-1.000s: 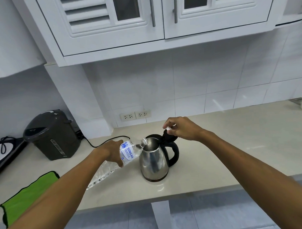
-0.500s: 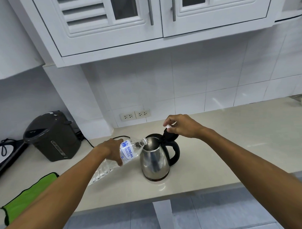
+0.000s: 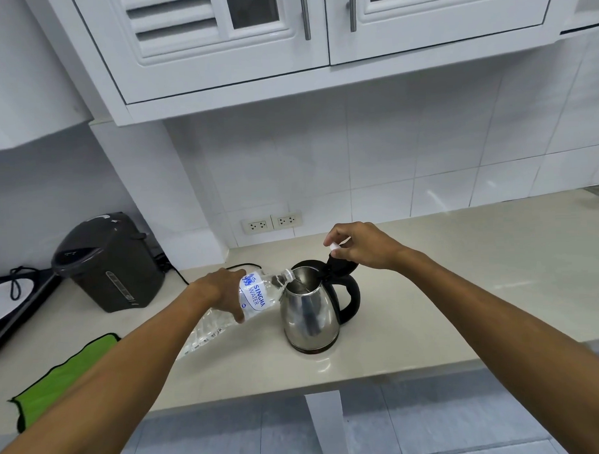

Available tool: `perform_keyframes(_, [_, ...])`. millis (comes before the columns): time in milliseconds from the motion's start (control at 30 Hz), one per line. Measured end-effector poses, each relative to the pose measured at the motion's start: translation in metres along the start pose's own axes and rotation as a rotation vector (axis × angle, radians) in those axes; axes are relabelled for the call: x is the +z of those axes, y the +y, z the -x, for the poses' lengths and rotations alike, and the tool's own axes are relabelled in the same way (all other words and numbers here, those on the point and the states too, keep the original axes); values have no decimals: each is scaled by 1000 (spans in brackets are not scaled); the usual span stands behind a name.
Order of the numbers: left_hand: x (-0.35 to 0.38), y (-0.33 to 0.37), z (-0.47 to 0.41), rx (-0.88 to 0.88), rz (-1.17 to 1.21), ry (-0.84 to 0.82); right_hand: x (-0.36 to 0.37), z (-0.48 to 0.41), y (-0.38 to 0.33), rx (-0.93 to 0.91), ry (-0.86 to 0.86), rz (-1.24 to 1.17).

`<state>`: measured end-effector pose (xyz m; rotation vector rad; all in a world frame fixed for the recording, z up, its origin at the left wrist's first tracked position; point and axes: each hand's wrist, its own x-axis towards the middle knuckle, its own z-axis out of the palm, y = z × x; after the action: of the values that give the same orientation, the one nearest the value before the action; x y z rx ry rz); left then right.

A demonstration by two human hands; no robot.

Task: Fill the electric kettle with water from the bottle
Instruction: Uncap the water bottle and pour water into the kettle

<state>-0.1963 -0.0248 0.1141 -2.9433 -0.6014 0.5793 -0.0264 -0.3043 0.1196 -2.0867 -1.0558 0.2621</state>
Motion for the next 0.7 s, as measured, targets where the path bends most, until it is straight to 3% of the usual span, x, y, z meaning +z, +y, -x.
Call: perform_keyframes(700, [6, -5, -2, -22, 25, -15, 11, -1, -1, 0, -28, -4])
